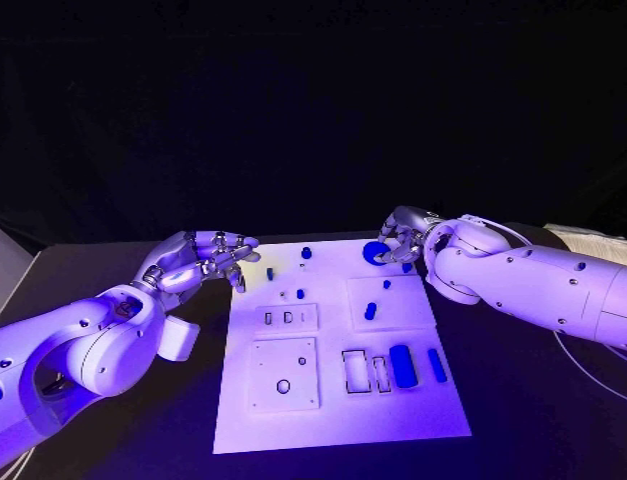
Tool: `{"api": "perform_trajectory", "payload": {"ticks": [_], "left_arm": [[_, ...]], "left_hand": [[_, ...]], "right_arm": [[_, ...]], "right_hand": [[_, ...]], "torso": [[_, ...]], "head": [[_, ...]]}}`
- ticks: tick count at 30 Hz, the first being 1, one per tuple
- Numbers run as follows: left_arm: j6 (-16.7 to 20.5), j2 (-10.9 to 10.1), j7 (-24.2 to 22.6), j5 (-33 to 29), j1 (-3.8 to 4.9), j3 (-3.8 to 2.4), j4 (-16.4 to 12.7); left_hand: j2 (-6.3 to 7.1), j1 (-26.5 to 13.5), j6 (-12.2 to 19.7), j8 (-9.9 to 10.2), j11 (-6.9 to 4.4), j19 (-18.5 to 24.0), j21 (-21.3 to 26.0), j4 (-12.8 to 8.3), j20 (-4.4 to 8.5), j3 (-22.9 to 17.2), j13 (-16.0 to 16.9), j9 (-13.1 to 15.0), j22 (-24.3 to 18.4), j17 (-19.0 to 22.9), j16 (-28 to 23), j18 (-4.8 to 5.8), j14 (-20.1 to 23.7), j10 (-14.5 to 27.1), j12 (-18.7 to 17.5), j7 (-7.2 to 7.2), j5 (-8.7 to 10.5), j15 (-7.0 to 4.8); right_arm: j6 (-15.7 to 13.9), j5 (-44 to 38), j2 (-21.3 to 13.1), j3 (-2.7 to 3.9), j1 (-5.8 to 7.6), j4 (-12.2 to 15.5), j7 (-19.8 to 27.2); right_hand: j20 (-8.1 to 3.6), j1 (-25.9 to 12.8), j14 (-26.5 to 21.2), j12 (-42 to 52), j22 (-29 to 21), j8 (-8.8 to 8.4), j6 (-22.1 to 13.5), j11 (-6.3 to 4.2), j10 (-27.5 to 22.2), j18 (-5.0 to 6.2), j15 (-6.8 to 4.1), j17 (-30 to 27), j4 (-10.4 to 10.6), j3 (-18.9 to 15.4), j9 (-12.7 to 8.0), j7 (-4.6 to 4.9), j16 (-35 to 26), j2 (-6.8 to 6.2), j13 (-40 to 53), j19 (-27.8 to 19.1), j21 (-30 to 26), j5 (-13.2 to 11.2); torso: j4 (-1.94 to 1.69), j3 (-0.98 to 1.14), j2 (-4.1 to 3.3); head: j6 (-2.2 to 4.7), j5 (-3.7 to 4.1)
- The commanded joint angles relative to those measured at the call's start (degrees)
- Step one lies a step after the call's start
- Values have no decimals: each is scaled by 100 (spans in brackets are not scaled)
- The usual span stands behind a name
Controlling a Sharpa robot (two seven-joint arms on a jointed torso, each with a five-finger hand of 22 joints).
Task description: Assemble the parts on the task board
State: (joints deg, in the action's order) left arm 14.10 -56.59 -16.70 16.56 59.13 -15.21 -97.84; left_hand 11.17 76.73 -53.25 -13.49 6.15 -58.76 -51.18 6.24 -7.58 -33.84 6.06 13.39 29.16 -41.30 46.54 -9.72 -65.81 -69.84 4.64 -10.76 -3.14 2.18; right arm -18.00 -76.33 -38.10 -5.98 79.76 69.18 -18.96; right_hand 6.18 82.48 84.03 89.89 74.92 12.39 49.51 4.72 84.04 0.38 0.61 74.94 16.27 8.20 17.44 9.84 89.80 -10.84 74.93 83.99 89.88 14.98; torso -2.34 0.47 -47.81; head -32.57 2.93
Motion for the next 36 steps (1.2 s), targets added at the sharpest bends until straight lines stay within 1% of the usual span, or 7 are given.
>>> {"api": "perform_trajectory", "payload": {"ticks": [1,12,17,20,25,30,36], "left_arm": [[-114,11,-12,38,-1,-4,-10],[-132,13,-1,49,-1,-4,-8],[-137,13,3,53,-2,-4,-10],[-139,12,3,55,-2,-4,-9],[-142,12,3,56,-2,-4,-10],[-145,14,2,56,-2,-4,-11],[-148,16,1,56,-3,-4,-7]], "left_hand": [[-18,-22,35,13,21,39,-33,-5,7,-34,6,8,5,-5,25,-74,45,27,-33,16,2,-4],[-26,-17,36,14,21,46,-45,-11,7,-42,8,11,13,-5,26,-75,48,29,-33,15,2,-4],[-26,-17,36,14,21,46,-45,-11,7,-42,8,11,13,-5,26,-75,48,29,-33,15,2,-4],[-26,-17,36,14,21,46,-45,-11,7,-42,8,11,13,-5,26,-75,48,29,-33,15,2,-4],[-26,-17,36,14,21,46,-45,-11,7,-42,8,11,13,-5,26,-75,48,29,-33,15,2,-4],[-26,-17,36,14,21,46,-45,-11,7,-42,8,11,13,-5,26,-75,48,29,-33,15,2,-4],[-26,-17,36,14,21,46,-45,-11,7,-42,8,11,13,-5,26,-75,48,29,-33,15,2,-4]], "right_arm": [[117,-85,19,-2,3,-21,-56],[179,-125,38,-14,2,-23,-44],[89,-167,32,-20,2,22,3],[-85,-221,21,-22,1,64,60],[-445,-392,-3,-24,0,165,168],[-841,-668,-21,-24,-4,315,269],[-1301,-1093,-38,-23,-8,666,350]], "right_hand": [[42,24,597,11,1508,35,54,39,596,-38,22,1506,-3,42,8,1,20,28,1507,601,12,32],[42,98,597,11,1508,45,66,37,596,-38,21,1506,-27,110,5,0,20,20,1507,601,12,56],[28,278,597,11,1508,112,234,12,596,-38,0,1506,-70,406,6,-28,20,70,1507,601,12,219],[-4,313,597,11,1508,186,443,-39,596,-38,-45,1506,-68,633,33,-90,20,120,1507,601,12,252],[-83,302,597,11,1508,248,618,-129,596,-38,-133,1506,-95,947,67,-190,20,109,1507,601,12,54],[-102,291,597,11,1508,267,660,-148,596,-38,-153,1506,-109,1014,78,-210,20,91,1507,601,12,44],[-113,274,597,11,1508,269,668,-155,596,-38,-163,1506,-117,1042,81,-215,20,58,1507,601,12,37]], "torso": [[-5,6,-8],[7,8,-8],[8,10,-5],[4,7,-1],[1,3,-4],[5,4,0],[2,1,3]], "head": [[-9,-9],[-35,-21],[-45,-24],[-45,-20],[-41,-22],[-33,-22],[-20,-19]]}}
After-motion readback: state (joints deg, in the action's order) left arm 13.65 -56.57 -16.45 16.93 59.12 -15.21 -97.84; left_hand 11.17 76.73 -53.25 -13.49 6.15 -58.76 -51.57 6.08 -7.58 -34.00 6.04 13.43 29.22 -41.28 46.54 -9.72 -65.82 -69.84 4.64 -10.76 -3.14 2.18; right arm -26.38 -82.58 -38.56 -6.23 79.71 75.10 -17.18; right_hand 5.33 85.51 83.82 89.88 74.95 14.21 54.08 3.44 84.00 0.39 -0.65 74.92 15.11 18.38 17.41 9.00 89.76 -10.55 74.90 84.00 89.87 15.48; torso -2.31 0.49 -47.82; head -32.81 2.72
